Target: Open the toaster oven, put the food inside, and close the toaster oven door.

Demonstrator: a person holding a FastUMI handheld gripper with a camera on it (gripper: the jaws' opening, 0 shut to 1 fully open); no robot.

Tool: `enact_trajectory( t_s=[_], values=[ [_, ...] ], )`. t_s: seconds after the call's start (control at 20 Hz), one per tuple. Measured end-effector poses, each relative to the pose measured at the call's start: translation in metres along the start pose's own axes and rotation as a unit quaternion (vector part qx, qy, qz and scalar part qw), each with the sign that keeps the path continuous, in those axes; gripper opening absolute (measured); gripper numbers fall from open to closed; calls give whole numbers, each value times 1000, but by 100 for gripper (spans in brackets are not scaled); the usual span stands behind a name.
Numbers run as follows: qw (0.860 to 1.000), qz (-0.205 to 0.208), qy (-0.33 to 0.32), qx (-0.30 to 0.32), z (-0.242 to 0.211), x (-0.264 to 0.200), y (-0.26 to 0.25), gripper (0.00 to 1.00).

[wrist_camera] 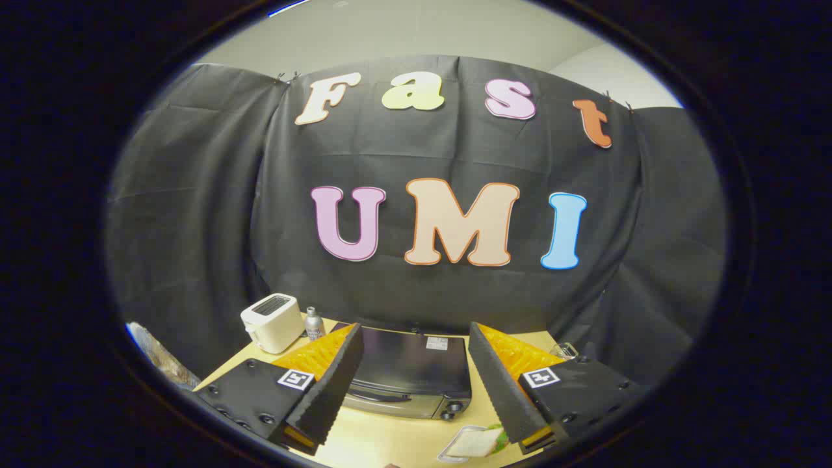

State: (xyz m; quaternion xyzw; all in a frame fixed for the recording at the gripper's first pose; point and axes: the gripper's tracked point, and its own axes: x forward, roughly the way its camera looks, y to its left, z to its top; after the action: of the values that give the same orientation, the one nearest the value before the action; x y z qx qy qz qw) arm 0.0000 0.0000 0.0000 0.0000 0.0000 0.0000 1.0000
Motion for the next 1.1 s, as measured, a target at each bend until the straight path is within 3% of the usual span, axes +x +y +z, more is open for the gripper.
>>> enact_trajectory(
  t_s=[0.3, 0.6, 1.1],
  values=[
    [1000, -3, -6, 1, 9, 4, 12, 98],
    [999, -32, -6, 6, 7, 25, 10, 98],
    [994, -75, 75, -41, -75, 90, 44, 98]
  ],
)
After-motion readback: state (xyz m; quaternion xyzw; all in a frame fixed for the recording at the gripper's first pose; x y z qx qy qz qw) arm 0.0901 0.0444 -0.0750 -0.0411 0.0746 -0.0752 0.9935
